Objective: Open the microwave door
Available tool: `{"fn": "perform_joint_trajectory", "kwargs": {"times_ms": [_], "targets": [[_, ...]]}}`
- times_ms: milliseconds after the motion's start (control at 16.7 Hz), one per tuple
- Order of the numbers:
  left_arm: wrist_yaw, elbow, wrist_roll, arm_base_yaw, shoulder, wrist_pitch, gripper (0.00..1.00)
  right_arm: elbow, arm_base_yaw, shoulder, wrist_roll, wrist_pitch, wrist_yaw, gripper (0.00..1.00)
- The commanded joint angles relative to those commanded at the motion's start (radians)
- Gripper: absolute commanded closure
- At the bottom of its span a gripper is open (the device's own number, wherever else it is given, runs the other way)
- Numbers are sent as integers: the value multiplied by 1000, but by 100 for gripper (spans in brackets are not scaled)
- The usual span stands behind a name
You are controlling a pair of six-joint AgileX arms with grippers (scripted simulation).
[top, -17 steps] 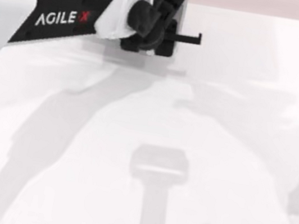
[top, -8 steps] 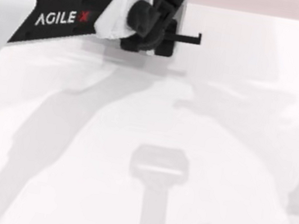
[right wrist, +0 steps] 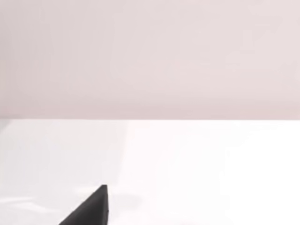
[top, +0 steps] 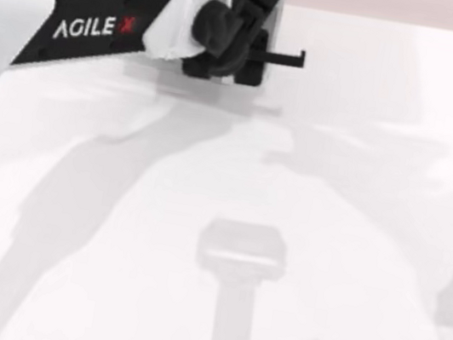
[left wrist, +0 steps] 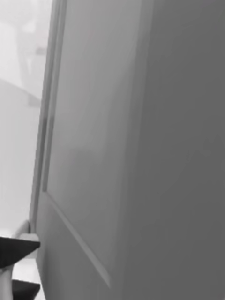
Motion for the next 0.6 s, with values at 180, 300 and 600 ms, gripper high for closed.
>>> {"fn": "perform_joint_trajectory", "kwargs": {"times_ms": [180, 300, 600], "targets": [[9, -25, 19, 4, -13, 11, 100, 0, 0, 0, 0, 0, 0, 0], [21, -48, 38, 11, -33, 29, 100, 0, 0, 0, 0, 0, 0, 0], [37, -82, 64, 18, -52, 46, 100, 0, 0, 0, 0, 0, 0, 0]]}}
